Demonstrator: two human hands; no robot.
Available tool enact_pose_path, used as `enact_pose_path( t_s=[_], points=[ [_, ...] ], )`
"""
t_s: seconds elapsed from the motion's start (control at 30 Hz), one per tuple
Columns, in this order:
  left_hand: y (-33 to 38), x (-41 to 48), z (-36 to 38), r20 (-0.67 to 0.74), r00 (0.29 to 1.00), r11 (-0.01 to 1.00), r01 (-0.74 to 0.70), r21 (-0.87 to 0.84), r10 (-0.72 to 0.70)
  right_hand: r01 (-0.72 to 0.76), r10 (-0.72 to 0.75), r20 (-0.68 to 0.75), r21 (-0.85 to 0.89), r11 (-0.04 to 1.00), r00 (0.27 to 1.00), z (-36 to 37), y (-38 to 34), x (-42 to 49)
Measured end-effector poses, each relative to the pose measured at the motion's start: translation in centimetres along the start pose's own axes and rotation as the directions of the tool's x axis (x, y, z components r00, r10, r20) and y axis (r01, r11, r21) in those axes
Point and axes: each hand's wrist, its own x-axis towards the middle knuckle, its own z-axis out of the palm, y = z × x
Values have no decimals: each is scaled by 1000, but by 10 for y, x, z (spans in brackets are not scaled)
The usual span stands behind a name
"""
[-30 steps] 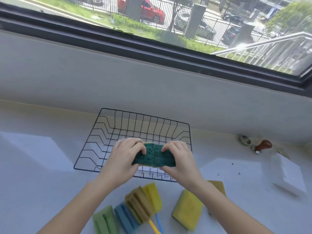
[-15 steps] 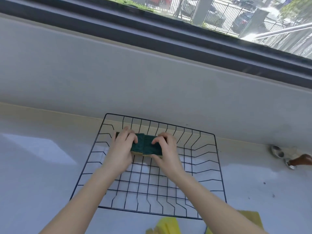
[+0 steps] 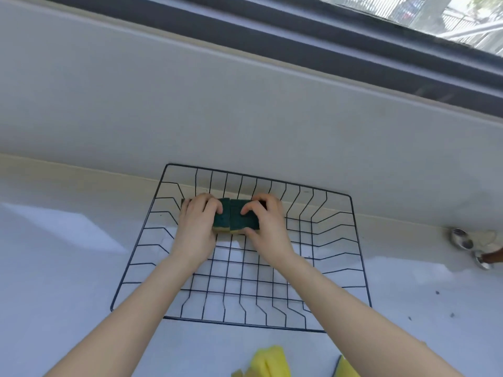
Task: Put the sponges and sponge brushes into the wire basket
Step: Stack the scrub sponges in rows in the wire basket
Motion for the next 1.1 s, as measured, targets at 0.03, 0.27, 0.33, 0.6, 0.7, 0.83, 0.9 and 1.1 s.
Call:
enact_pose_path(
  t_s=[0.03, 0.27, 0.33, 0.6, 0.7, 0.83, 0.9, 1.1],
  points=[
    [-2, 2, -2, -6, 1000, 1000, -13, -4, 13, -9, 10, -22, 15, 1000, 1000, 2, -1, -2],
    [-10, 5, 3, 52, 996, 995, -73, 72, 69, -33, 35, -72, 36, 999, 997, 8, -5, -8],
    [-11, 1, 10, 50, 998, 996, -47, 81, 43, -18, 19, -60, 18, 1000, 998, 9, -5, -7],
    [-12, 3, 6, 214, 977, 999, -4, 44, -6, -52, 57, 101, -50, 997, 993, -7, -9, -2],
    [9, -12, -4, 183, 980, 997, 73, 24, -76, -56, 55, 127, 2, 998, 990, -19, -18, -19],
    [63, -69, -22, 101, 987, 983, 136, -127, -123, -63, 52, 81, 131, 989, 995, -42, -34, -68],
    [91, -109, -30, 76, 995, 964, 84, -252, -67, -48, 38, 54, 180, 983, 998, -57, -43, -100],
    [138, -211, -45, 135, 991, 923, 43, -382, 10, -53, 50, 21, 165, 985, 999, -125, -43, -211]
  ],
)
